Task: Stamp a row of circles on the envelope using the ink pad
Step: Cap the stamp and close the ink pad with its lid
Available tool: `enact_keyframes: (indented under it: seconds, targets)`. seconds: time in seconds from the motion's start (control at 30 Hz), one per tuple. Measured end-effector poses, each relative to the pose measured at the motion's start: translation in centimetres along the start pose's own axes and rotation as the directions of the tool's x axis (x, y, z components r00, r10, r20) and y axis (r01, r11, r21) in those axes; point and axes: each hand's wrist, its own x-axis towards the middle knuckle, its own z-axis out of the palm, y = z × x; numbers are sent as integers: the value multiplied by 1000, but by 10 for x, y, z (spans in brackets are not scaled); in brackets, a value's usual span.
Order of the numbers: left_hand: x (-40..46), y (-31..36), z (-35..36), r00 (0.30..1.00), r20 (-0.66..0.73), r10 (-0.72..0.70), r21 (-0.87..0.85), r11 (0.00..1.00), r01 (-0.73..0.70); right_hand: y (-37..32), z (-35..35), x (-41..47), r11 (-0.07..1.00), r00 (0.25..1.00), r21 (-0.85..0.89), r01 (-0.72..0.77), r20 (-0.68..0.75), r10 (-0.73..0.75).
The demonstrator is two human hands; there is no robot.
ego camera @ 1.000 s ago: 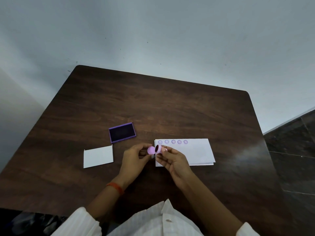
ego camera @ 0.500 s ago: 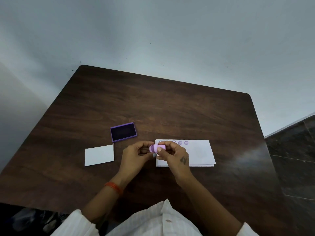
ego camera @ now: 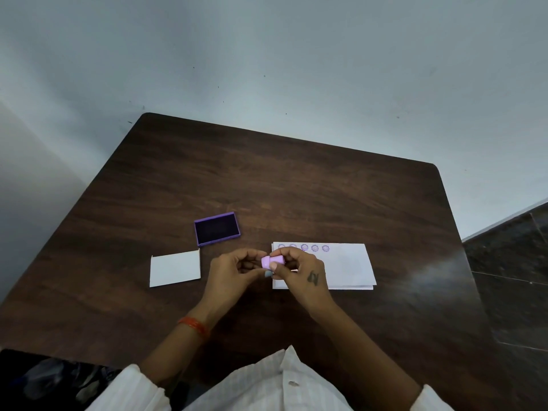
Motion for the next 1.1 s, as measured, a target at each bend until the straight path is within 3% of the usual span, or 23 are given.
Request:
enact_keyframes:
  seconds: [0.3, 0.47, 0.7, 0.87, 1.1]
  targets:
    - [0, -2, -3, 999, -6, 51, 31, 998, -51, -5, -3, 1, 991, 989, 30, -127, 78, 124]
    - [1, -3, -5, 999, -16, 36, -2, 999, -36, -6, -3, -1, 995, 998, 96, -34, 53, 29]
    - [3, -4, -8, 1000, 25, 8, -8, 1000, -8, -5, -4, 1, 992, 990, 63, -105, 100, 98]
    - [1, -6, -8, 1000, -6, 0, -28, 1000, 0, -2, -3, 0, 996, 994, 77, -47, 102, 39]
    - [0, -5, -9, 1000, 8, 18, -25, 1000, -18, -2, -2, 0, 959, 979, 232, -161, 159, 126]
